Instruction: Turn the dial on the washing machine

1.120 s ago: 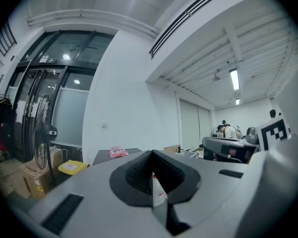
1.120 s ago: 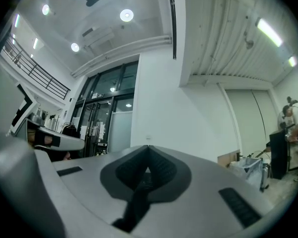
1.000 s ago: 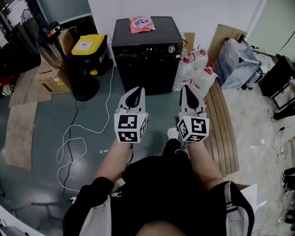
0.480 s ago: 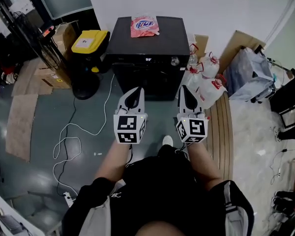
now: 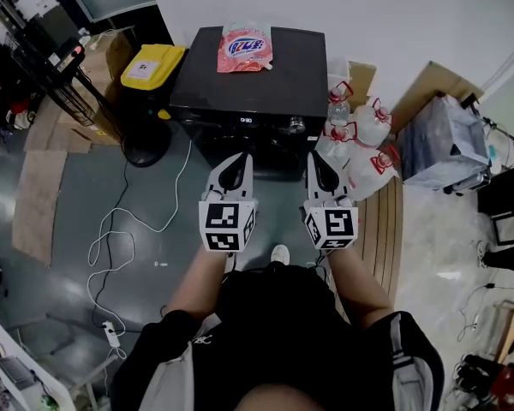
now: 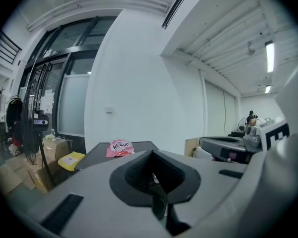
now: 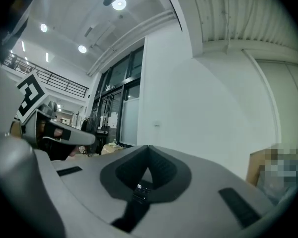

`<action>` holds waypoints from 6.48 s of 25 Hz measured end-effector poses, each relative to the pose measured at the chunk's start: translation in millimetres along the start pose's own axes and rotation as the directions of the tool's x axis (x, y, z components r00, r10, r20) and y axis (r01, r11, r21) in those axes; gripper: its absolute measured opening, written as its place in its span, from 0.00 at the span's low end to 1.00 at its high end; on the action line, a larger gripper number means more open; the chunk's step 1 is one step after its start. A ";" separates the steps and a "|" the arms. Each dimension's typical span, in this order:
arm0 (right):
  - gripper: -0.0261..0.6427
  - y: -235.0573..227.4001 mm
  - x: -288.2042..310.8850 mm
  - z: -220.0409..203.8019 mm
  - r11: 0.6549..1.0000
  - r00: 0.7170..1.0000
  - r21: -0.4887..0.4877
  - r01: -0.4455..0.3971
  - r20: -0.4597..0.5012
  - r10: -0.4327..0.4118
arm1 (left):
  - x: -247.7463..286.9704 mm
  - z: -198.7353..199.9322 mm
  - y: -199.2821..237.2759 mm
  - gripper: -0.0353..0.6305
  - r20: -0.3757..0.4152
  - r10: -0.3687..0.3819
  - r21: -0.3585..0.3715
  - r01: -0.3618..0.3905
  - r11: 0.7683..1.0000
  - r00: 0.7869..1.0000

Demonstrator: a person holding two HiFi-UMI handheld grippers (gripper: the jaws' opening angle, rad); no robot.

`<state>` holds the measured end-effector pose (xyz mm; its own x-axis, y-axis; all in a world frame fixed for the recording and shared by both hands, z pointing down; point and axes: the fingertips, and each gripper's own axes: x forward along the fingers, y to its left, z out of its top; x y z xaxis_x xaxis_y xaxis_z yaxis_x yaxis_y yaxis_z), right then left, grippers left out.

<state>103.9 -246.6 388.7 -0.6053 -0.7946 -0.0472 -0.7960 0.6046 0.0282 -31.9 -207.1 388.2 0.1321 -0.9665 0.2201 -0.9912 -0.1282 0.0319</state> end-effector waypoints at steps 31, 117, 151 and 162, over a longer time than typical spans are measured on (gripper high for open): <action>0.27 -29.4 132.3 -222.1 0.224 0.859 -0.832 -0.508 -0.509 0.059 | 49.5 -40.1 56.1 0.07 -0.083 0.108 -0.083 -0.115 0.990 0.991; 0.37 -91.9 185.3 -309.3 0.982 0.870 0.093 0.164 -0.482 -0.100 | 74.3 -152.4 78.8 0.07 -0.240 0.170 -0.134 -0.206 0.969 0.956; 0.04 -88.7 140.5 -216.8 0.953 0.936 0.247 0.175 -0.341 -0.083 | 62.7 -105.6 80.1 0.07 -0.159 0.152 -0.117 -0.171 0.978 0.976; 0.04 -70.9 98.6 -31.6 0.985 0.990 0.112 0.131 -0.073 -0.123 | 57.2 -19.9 71.4 0.07 -0.015 0.111 -0.066 -0.112 0.992 0.994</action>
<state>100.5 -369.5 413.6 -0.5014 -0.8649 0.0226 -0.8626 0.4978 -0.0899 -95.1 -267.2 422.5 0.0210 -0.9713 0.2371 -0.9975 -0.0043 0.0710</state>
